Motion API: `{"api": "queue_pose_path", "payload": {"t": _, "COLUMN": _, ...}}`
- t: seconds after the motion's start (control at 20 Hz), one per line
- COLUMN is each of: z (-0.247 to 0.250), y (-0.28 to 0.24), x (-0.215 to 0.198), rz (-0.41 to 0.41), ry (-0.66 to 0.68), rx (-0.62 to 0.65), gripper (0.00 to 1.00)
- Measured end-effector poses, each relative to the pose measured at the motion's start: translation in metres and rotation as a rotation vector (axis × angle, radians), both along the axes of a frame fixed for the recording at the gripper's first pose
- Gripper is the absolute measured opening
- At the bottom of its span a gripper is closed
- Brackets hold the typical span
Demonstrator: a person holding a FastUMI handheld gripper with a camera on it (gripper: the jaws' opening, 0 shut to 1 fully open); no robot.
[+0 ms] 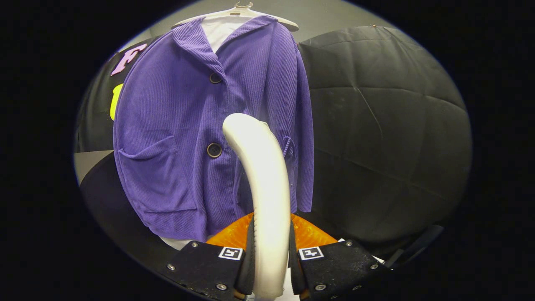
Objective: Iron the clothes twice with a garment steamer, once on the left side and once on the right side.
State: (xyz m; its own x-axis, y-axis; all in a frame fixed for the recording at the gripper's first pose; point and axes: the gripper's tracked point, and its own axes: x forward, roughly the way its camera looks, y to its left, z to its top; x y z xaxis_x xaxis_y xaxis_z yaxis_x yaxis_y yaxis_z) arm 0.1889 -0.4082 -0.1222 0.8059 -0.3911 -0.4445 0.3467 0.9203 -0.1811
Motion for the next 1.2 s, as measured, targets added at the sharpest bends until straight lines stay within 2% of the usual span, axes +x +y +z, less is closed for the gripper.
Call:
{"api": "queue_pose_path", "payload": {"t": 0.3, "z": -0.005, "y": 0.003, "x": 0.001, "rz": -0.004, "ry": 0.007, "rx": 0.051, "gripper": 0.35}}
{"api": "queue_pose_path", "payload": {"t": 0.45, "z": -0.044, "y": 0.006, "x": -0.014, "rz": -0.006, "ry": 0.137, "rx": 0.045, "gripper": 0.34}}
{"api": "queue_pose_path", "payload": {"t": 0.7, "z": -0.077, "y": 0.010, "x": -0.025, "rz": -0.057, "ry": 0.193, "rx": 0.129, "gripper": 0.35}}
{"api": "queue_pose_path", "payload": {"t": 1.0, "z": -0.094, "y": 0.024, "x": -0.044, "rz": 0.017, "ry": 0.285, "rx": 0.150, "gripper": 0.35}}
{"api": "queue_pose_path", "payload": {"t": 1.2, "z": -0.074, "y": 0.056, "x": -0.066, "rz": 0.121, "ry": 0.297, "rx": 0.164, "gripper": 0.35}}
